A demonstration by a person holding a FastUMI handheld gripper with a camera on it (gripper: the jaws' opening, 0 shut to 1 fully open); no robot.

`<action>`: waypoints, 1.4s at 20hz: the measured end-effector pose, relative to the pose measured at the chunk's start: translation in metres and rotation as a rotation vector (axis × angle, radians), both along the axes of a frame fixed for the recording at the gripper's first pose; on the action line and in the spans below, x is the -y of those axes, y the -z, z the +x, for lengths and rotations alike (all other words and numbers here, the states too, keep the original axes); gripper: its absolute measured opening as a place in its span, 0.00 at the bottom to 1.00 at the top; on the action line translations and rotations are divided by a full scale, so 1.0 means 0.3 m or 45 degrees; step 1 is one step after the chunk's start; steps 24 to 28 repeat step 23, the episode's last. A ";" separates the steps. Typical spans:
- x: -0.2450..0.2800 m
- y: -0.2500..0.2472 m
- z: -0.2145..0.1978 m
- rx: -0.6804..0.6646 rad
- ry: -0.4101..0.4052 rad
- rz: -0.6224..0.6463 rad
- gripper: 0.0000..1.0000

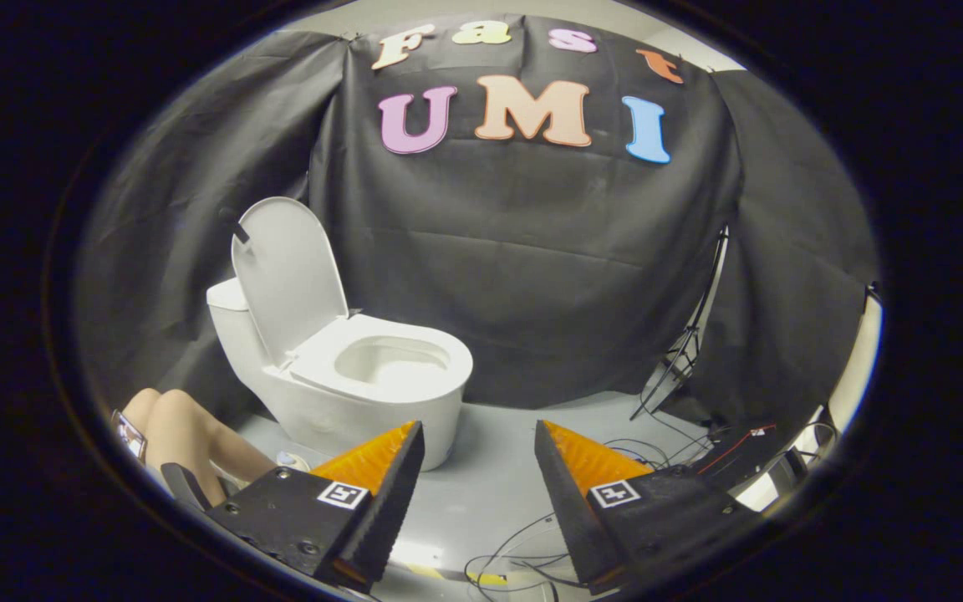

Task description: Open the toilet lid.

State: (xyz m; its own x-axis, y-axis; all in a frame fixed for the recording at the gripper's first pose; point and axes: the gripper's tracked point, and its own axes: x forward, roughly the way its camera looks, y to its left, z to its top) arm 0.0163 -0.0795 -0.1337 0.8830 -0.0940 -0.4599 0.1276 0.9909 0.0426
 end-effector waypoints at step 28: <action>-0.001 -0.064 0.008 0.072 -0.029 -0.002 0.82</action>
